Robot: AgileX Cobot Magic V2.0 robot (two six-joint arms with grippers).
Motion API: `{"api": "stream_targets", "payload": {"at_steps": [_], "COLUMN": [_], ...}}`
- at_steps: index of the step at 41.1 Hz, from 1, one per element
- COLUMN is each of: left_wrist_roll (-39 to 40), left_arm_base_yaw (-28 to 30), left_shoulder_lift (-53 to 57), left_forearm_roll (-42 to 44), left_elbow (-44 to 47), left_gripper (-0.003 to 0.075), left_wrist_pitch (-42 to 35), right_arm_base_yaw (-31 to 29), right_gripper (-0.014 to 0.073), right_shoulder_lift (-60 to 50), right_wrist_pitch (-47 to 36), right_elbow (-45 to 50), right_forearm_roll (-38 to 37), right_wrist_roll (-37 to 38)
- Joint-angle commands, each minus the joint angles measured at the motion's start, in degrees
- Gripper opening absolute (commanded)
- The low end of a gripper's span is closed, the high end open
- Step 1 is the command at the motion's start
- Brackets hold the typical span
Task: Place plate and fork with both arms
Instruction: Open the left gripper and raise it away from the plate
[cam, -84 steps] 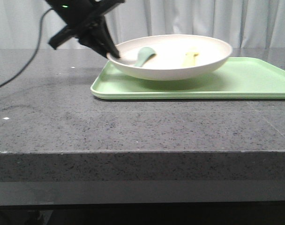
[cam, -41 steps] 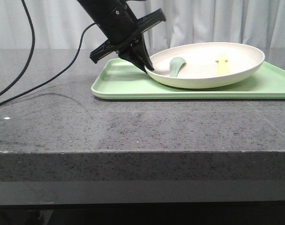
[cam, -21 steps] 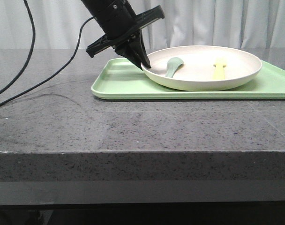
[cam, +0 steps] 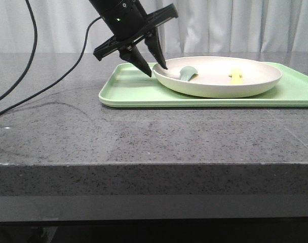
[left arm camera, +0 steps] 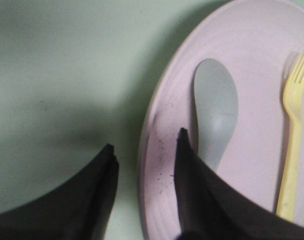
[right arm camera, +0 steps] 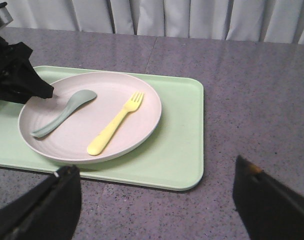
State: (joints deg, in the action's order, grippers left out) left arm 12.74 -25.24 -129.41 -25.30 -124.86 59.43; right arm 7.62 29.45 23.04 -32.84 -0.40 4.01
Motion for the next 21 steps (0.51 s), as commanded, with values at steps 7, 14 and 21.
{"api": "stream_targets", "payload": {"at_steps": [7,14,21], "left_wrist_roll": [-2.15,-3.79,-4.06], "left_arm_base_yaw": [-0.41,-0.41,-0.41], "left_shoulder_lift": [4.16,4.16,4.16], "left_forearm_roll": [-1.60,1.09,1.61], "left_elbow": [-12.22,-19.50,-21.27], "left_gripper": [0.0415,0.0239,-0.0015], "left_wrist_pitch": [3.30,7.93,13.16], "right_arm_base_yaw": [0.01,0.01,0.01], "right_gripper": [0.0634,0.0634,0.0634], "right_shoulder_lift": [0.59,0.59,0.59], "right_wrist_pitch": [-4.38,-4.32,-4.37], "right_elbow": [-2.20,-2.20,-2.20], "right_forearm_roll": [-0.54,-0.54,-0.54], "right_wrist_roll": [-0.15,-0.15,-0.15]}}
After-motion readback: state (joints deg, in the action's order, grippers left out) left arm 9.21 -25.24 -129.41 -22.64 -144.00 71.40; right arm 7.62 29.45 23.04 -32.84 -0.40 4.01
